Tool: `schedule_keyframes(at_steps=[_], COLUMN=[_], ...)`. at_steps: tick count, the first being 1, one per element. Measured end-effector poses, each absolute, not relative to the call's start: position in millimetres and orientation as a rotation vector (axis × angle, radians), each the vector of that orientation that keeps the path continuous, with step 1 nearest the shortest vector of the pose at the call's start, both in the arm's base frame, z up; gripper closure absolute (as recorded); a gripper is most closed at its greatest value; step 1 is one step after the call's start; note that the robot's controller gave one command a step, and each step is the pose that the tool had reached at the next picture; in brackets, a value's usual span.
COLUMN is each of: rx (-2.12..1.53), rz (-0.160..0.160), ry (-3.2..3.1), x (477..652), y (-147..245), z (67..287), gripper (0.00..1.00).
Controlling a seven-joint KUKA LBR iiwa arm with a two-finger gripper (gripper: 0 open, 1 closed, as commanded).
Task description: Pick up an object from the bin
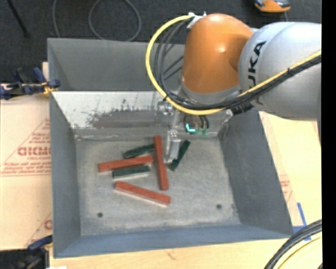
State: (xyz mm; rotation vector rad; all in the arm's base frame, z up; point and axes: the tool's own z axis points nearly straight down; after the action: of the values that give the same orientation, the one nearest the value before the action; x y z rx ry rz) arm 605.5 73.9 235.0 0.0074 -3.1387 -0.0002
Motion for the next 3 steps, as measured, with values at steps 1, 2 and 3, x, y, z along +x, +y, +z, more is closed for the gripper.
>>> schedule_keyframes(at_steps=[1, 2, 3], rx=[0.016, -0.325, -0.346], rz=[0.002, 0.003, 0.001], ry=[-3.138, -3.139, -3.123], x=[627.3, 632.2, 648.1], y=[49.4, 28.3, 43.8], z=[119.1, 78.0, 71.0], gripper=[0.0, 0.0, 0.0])
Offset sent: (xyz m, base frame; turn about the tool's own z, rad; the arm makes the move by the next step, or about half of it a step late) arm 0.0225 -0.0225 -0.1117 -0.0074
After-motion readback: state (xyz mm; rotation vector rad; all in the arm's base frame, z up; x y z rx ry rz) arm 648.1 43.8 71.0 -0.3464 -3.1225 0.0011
